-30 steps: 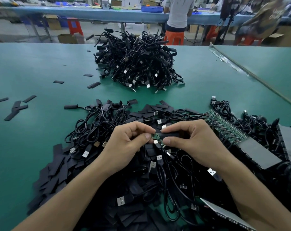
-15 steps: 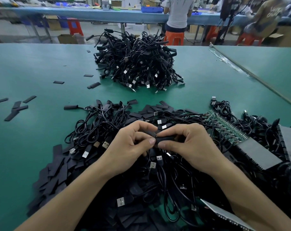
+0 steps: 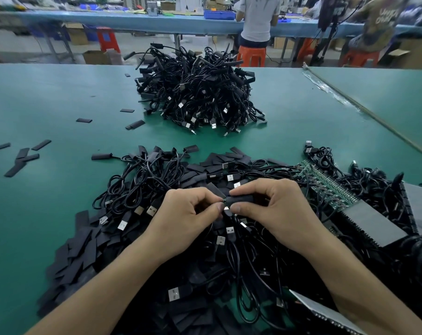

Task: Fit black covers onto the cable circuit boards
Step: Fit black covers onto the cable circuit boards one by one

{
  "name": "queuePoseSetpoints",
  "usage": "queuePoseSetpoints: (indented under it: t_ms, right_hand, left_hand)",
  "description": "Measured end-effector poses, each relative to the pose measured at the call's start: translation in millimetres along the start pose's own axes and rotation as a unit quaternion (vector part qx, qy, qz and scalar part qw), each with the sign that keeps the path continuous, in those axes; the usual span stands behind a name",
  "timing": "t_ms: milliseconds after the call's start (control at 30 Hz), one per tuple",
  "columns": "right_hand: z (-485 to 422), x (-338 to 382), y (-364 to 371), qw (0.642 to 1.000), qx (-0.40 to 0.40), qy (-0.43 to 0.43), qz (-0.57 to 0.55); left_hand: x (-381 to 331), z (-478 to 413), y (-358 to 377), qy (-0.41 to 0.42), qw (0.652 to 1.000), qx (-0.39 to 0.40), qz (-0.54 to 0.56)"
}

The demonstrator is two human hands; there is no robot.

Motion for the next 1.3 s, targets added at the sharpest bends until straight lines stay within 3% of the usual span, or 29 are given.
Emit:
queuePoseSetpoints:
  t_ms: [300, 533, 700, 967, 1133, 1300]
  right_hand:
    - [-0.7, 3.4, -0.9, 1.000, 0.008, -0.014, 0.010]
    - [-0.2, 0.0, 1.3, 0.999, 0.047, -0.008, 0.025]
    - [-0.1, -1.0, 0.6, 0.998, 0.054, -0.004, 0.032]
    - [0.8, -0.6, -3.8, 1.000, -0.001, -0.002, -0.001]
    - [-0.1, -2.8, -2.8, 0.998, 0.029, 0.006, -0.054]
    - [0.0, -5.2, -1.4, 0.998, 0.045, 0.021, -0.035]
  left_hand:
    - [0.7, -3.1, 3.0, -0.001, 0.995, 0.047, 0.086]
    - [2.8, -3.0, 6.3, -0.019, 0.992, 0.083, 0.091]
    - [1.9, -2.6, 4.4, -0.011, 0.993, 0.066, 0.097]
    - [0.0, -3.5, 2.9, 0.005, 0.993, 0.060, 0.101]
    - [-1.0, -2.7, 2.6, 0.013, 0.993, 0.053, 0.101]
    - [-1.5, -2.0, 3.5, 0.013, 0.995, 0.058, 0.079]
Point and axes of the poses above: each hand's wrist, its own z-axis away from the middle knuckle, its own y-axis out of the palm, x = y × z, the point moved 6 cm from there along -z, towards the middle knuckle, and after that the axes turned 11 degrees about x, right-handed, at the moved point
